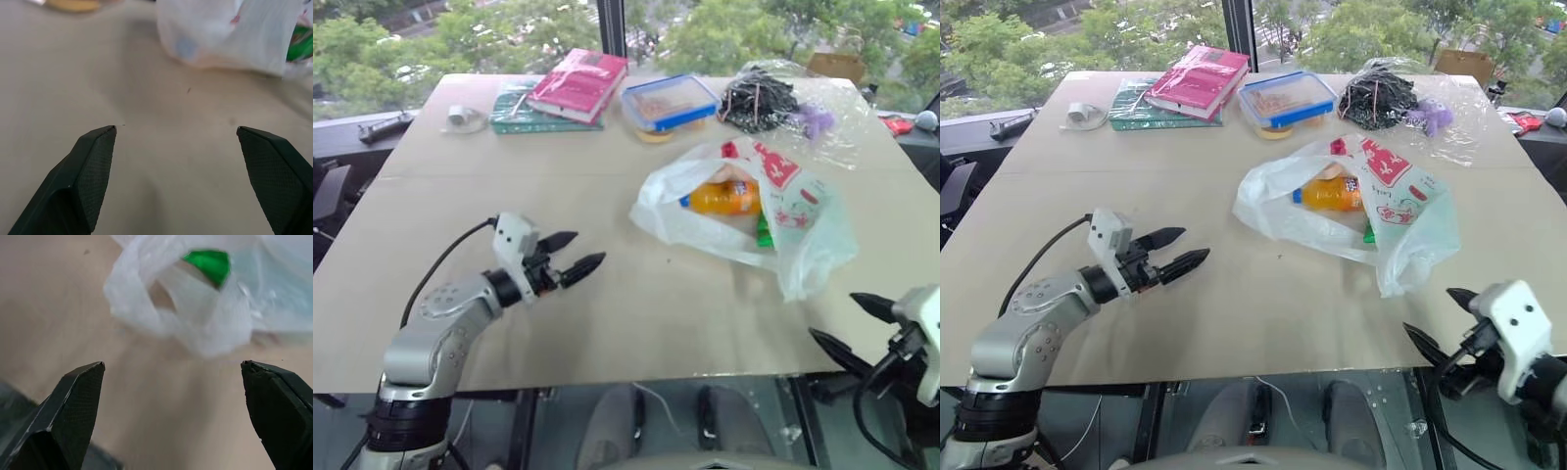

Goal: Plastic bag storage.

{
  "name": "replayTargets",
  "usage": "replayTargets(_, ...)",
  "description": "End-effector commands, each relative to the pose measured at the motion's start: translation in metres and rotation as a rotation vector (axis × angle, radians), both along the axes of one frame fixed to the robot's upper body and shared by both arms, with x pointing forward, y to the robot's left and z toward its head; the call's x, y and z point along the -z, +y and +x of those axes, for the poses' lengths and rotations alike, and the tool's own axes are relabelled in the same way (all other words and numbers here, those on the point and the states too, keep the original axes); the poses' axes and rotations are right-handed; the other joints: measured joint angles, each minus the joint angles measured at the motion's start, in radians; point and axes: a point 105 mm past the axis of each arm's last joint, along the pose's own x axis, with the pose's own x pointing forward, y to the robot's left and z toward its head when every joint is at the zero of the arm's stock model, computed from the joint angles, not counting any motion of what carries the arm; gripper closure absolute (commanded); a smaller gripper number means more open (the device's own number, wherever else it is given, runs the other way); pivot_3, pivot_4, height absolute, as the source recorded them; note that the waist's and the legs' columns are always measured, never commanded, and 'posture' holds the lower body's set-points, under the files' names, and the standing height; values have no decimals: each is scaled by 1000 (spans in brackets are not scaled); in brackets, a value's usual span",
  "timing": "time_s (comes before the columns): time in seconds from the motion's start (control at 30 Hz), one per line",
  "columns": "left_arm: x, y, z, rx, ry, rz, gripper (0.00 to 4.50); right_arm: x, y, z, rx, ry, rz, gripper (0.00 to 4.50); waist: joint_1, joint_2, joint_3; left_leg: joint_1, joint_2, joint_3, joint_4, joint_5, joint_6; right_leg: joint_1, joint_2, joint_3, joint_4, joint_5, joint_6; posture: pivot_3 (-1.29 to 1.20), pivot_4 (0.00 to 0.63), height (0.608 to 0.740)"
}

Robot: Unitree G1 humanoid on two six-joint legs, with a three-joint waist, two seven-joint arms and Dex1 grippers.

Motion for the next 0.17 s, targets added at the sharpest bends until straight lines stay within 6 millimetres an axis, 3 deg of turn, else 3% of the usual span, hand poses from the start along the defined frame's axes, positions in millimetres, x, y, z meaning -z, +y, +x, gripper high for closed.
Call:
replayTargets(0.03,-11,5,-6,-10,-64,33,306,-1,-23,-6,41,-26,-59,0,0,-2,-2,1,0,0,0,-1,-2,0,0,0,0,0,0,0,150,740)
replayTargets(0.17,-10,7,-6,-37,-48,22,306,3,-35,-3,59,-50,-68,0,-2,-2,-3,1,0,0,0,-2,-4,0,-3,0,0,1,-1,0,150,740)
